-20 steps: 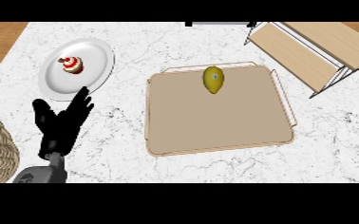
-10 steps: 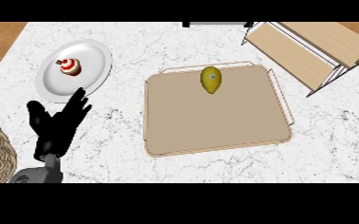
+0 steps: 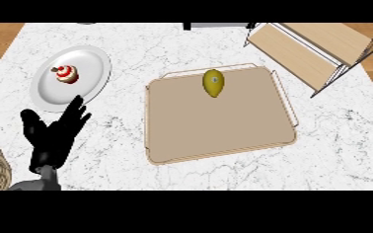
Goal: Pick the tomato from the tray and place it in the tiered shelf
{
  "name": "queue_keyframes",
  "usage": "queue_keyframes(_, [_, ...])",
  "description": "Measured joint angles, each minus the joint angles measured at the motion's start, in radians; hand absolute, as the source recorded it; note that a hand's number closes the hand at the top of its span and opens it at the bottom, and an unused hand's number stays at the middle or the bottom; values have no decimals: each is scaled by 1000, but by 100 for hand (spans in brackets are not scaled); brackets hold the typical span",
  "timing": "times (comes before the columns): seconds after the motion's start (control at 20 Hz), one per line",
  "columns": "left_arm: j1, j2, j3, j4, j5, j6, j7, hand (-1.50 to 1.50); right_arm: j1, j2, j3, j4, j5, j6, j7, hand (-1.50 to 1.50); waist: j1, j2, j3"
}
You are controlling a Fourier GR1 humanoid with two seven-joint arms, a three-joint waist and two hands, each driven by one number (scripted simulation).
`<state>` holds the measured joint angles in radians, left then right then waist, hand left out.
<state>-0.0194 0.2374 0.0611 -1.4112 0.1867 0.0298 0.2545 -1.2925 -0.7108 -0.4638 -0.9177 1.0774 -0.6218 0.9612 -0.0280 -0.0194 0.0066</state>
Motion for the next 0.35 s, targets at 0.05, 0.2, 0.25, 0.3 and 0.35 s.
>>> queue_keyframes(0.05, [2, -1, 0, -3, 0, 1, 5, 0, 10, -5, -6, -40, 3, 13, 22, -150, -3, -1, 0])
queue_keyframes(0.2, [14, 2, 4, -12, 0, 1, 8, 0, 81, -23, -37, -182, -36, 67, 55, -150, -13, -4, 0])
queue_keyframes(0.25, [16, 9, 14, -6, 6, -6, 2, 0, 106, -22, -43, -232, -46, 87, 64, -150, -16, -5, -1])
queue_keyframes(0.3, [16, 13, 18, -2, 8, -12, -1, 0, 134, -22, -50, -285, -58, 109, 75, -150, -17, -5, -1])
queue_keyframes(0.35, [17, 6, 15, -3, 3, -7, -6, 0, 158, -29, -59, -331, -76, 133, 78, -150, -17, -4, 0])
